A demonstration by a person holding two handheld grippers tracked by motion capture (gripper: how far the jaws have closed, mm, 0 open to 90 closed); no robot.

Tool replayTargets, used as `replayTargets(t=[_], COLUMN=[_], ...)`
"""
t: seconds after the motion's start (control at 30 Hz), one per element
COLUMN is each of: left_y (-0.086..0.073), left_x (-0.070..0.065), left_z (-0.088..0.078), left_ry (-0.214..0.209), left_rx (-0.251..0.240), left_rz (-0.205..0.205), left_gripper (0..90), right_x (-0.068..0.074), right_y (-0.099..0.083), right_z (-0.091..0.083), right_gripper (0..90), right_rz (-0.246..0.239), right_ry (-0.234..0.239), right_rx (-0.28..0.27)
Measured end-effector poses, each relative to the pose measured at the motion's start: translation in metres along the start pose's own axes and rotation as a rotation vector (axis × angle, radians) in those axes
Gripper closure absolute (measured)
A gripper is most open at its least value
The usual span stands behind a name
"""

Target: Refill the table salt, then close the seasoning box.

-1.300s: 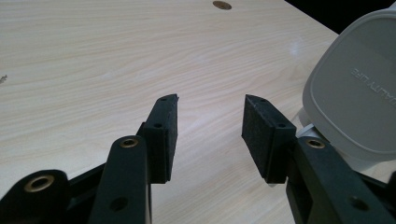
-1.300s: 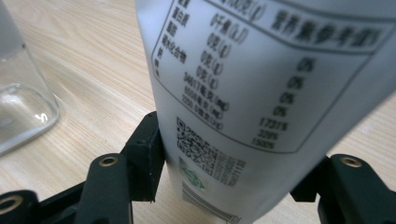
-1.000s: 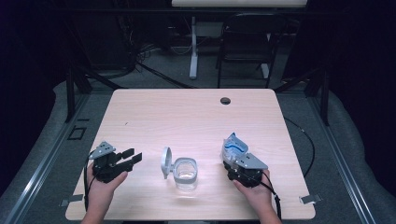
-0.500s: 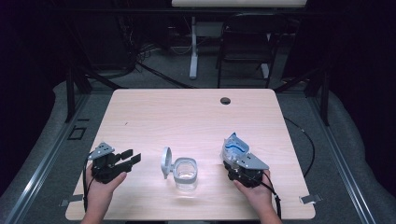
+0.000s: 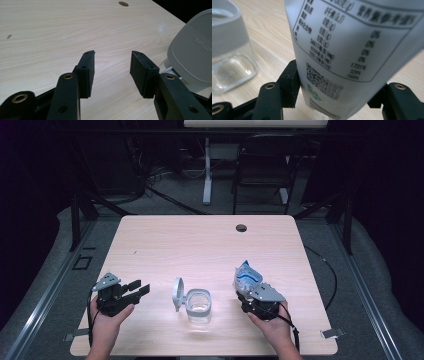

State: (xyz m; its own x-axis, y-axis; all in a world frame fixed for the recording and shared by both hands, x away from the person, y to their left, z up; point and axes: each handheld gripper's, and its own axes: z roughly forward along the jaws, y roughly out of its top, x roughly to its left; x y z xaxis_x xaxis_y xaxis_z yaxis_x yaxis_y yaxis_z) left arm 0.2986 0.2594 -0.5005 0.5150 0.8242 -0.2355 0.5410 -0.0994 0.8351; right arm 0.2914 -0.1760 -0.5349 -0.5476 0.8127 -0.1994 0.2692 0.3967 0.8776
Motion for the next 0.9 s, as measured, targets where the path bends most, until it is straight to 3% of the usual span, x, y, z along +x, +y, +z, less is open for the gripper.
replayTargets(t=[0.4,0.9], left_y=[0.003,0.004], left_x=[0.000,-0.003], left_z=[-0.004,0.002], left_ry=[-0.001,-0.029], left_rx=[-0.014,-0.008], left_rz=[0.005,0.019], left_gripper=[54.9,54.7], right_x=[0.004,0.015], right_y=[0.020,0.038], right_z=[0.007,0.012], right_gripper=[40.5,40.5], right_rz=[-0.015,-0.127], right_ry=[0.031,0.020], right_rx=[0.002,0.027])
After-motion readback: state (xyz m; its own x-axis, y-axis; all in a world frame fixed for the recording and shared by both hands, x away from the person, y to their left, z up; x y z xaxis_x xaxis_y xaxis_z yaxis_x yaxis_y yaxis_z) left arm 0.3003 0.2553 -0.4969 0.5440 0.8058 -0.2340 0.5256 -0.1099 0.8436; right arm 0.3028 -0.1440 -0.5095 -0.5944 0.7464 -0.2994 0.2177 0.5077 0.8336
